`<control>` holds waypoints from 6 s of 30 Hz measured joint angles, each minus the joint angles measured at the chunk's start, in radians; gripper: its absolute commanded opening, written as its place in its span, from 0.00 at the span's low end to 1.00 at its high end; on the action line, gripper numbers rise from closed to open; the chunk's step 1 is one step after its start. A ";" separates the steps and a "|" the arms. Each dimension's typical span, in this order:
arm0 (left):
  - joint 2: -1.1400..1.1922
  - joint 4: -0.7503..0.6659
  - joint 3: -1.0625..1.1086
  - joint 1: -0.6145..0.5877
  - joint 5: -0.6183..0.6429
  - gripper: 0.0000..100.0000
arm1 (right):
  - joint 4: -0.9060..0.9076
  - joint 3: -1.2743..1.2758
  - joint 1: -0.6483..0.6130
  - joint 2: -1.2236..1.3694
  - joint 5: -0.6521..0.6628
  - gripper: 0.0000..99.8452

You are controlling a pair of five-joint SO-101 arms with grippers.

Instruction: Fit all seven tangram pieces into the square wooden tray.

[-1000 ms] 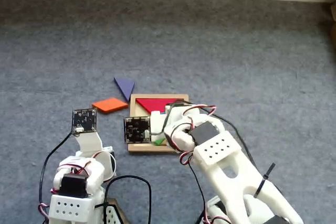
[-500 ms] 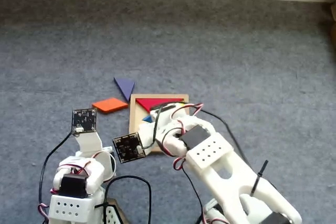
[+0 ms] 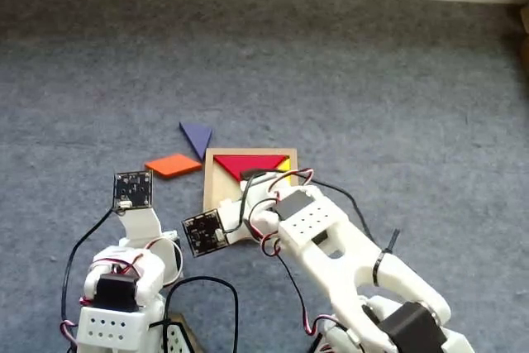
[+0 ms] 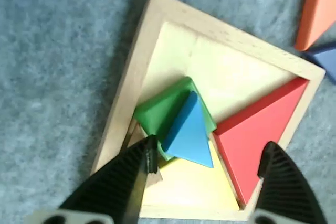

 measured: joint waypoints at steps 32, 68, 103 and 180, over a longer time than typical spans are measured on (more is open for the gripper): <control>0.000 0.000 0.000 0.000 0.000 0.01 | 0.183 -0.287 0.115 0.206 -1.062 0.01; 0.000 0.000 0.000 0.000 0.000 0.01 | 0.121 -0.333 0.092 0.193 -1.062 0.01; 0.000 0.000 0.000 0.000 0.000 0.01 | -0.078 -0.333 0.052 0.341 -1.065 0.03; 0.000 0.000 0.000 0.000 0.000 0.01 | -0.032 -0.272 -0.014 0.290 0.275 0.01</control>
